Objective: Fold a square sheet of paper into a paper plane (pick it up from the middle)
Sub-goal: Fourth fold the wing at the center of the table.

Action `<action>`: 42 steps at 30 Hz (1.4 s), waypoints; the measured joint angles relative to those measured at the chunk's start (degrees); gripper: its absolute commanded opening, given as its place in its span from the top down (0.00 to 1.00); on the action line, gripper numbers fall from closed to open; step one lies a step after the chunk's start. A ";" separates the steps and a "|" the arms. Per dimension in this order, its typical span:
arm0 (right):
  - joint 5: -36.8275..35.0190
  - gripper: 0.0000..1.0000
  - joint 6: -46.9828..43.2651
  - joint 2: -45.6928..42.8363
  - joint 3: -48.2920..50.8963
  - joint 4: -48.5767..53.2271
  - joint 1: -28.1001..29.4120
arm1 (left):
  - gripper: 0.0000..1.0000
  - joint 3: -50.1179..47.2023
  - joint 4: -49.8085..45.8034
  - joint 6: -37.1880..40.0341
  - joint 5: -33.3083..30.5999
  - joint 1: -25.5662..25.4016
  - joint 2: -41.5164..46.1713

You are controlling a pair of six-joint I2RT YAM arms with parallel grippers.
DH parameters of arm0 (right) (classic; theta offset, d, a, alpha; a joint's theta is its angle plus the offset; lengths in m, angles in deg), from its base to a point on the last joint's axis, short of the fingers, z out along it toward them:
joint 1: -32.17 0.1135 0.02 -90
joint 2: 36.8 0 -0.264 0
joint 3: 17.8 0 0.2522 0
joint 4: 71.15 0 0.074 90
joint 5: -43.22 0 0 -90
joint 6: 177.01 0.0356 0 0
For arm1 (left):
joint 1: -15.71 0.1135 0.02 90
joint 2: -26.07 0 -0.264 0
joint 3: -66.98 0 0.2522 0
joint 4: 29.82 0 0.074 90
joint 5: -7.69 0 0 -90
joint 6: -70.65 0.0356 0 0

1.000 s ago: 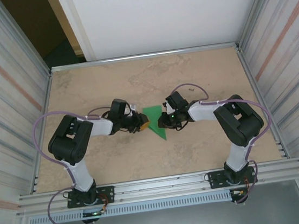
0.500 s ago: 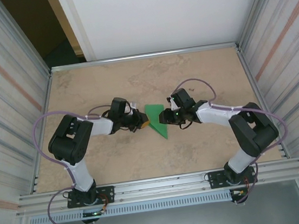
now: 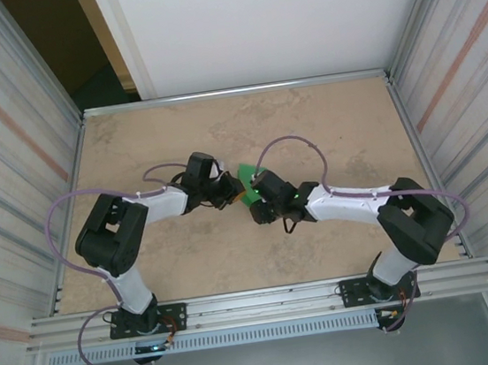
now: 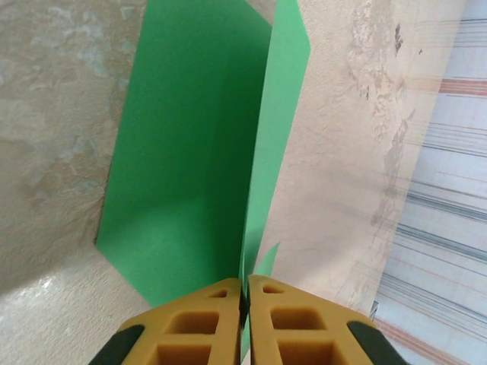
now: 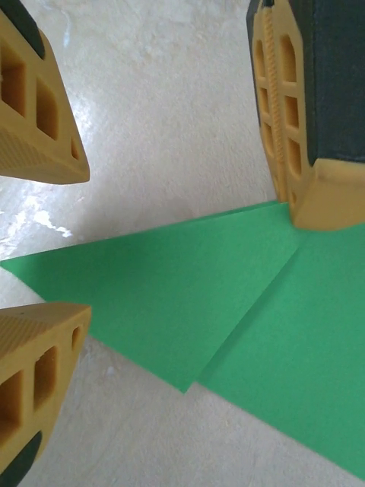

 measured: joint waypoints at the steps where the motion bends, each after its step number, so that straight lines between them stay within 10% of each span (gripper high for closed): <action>1: -1.25 0.58 0.00 1.01 -0.52 0.00 0.66 | 0.88 0.02 -0.20 -0.15 -0.07 0.00 0.00; 24: -10.69 0.75 -0.04 6.80 -1.97 0.72 2.08 | 0.86 1.31 -3.39 -0.46 0.00 0.00 0.00; 42: -2.23 0.95 -6.29 6.40 -0.39 -2.56 0.48 | 0.56 -3.98 -4.46 -0.24 -0.39 8.72 10.91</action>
